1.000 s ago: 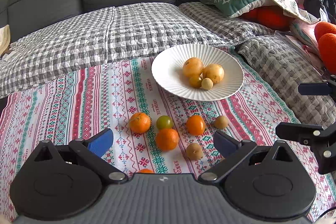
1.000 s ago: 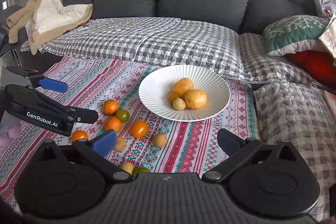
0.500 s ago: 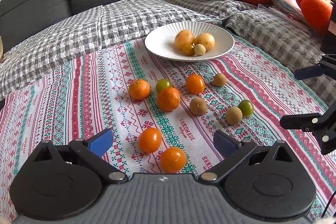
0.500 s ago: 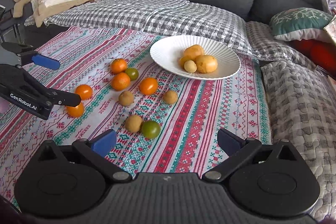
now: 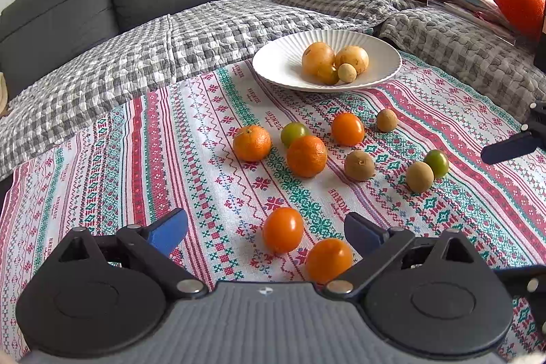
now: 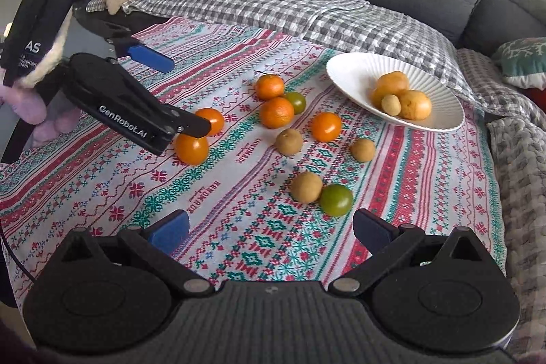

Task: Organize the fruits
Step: 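Grasp an orange tomato with the left tool while the right grasps another orange tomato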

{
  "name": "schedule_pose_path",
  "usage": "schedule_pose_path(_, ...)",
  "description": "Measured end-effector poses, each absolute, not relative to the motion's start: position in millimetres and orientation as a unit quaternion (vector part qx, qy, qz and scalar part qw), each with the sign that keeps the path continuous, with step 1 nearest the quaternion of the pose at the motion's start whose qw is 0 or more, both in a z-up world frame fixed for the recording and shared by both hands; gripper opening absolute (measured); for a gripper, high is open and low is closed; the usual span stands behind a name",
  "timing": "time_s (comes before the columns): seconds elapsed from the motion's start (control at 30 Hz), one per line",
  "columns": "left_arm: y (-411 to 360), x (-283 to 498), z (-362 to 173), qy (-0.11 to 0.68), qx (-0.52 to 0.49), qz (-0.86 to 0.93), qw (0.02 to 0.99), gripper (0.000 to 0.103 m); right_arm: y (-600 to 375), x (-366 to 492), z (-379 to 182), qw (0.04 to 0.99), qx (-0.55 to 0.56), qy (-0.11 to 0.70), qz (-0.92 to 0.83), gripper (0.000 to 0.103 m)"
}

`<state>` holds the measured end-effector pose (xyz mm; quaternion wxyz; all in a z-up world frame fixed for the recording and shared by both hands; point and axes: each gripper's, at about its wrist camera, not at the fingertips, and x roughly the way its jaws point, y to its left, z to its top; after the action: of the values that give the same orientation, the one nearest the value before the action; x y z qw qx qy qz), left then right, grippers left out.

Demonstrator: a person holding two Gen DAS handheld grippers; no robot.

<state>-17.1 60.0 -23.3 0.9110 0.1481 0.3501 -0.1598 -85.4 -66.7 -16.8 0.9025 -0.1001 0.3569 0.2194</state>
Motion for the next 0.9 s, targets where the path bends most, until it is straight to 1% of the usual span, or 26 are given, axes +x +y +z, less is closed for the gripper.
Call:
schedule_pose_path(0.03,59.9,-15.2,-24.0,0.356,0.145,-0.162,0.909,0.09,-62.8,-84.6,-18.1,0.9,-0.103,0.359,0.222,0.102)
schedule_pose_path(0.1,59.5,-11.8,-25.8,0.367,0.141,-0.166,0.904,0.078,-56.6,-83.5,-20.0,0.897,-0.109,0.362,0.228,0.102)
schedule_pose_path(0.23,59.7,-5.1,-27.8,0.386,0.123,-0.169,0.899,0.066,-45.3,-82.0,-22.8,0.893,-0.118,0.364,0.236,0.102)
schedule_pose_path(0.3,60.9,0.9,-29.4,0.403,0.105,-0.164,0.894,0.057,-39.8,-79.5,-24.4,0.891,-0.119,0.368,0.239,0.102)
schedule_pose_path(0.33,61.4,4.0,-30.3,0.411,0.095,-0.162,0.892,0.055,-37.3,-79.1,-25.1,0.89,-0.119,0.37,0.241,0.102)
schedule_pose_path(0.4,60.8,8.0,-32.0,0.424,0.085,-0.162,0.887,0.042,-31.9,-77.8,-26.2,0.888,-0.121,0.371,0.244,0.102)
schedule_pose_path(0.43,60.2,9.8,-32.7,0.429,0.082,-0.163,0.885,0.039,-29.2,-77.2,-26.4,0.887,-0.123,0.371,0.246,0.102)
schedule_pose_path(0.47,60.0,11.6,-33.3,0.435,0.077,-0.166,0.882,0.03,-26.1,-76.7,-26.4,0.886,-0.125,0.371,0.248,0.102)
schedule_pose_path(0.5,60.1,13.4,-33.8,0.441,0.071,-0.167,0.879,0.024,-23.9,-76.2,-26.0,0.886,-0.126,0.371,0.249,0.102)
schedule_pose_path(0.7,61.1,16.1,-32.0,0.451,0.065,-0.163,0.875,0.023,-14.0,-72.6,-19.5,0.886,-0.111,0.365,0.265,0.099)
schedule_pose_path(0.8,61.7,13.7,-29.9,0.448,0.075,-0.161,0.876,0.023,-9.1,-70.0,-18.3,0.886,-0.11,0.363,0.266,0.095)
schedule_pose_path(0.87,63.0,11.5,-27.4,0.442,0.082,-0.159,0.879,0.023,-6.6,-67.3,-18.6,0.886,-0.107,0.365,0.265,0.091)
schedule_pose_path(0.9,64.1,10.7,-26.0,0.44,0.083,-0.158,0.88,0.023,-4.8,-65.2,-19.0,0.885,-0.107,0.367,0.266,0.086)
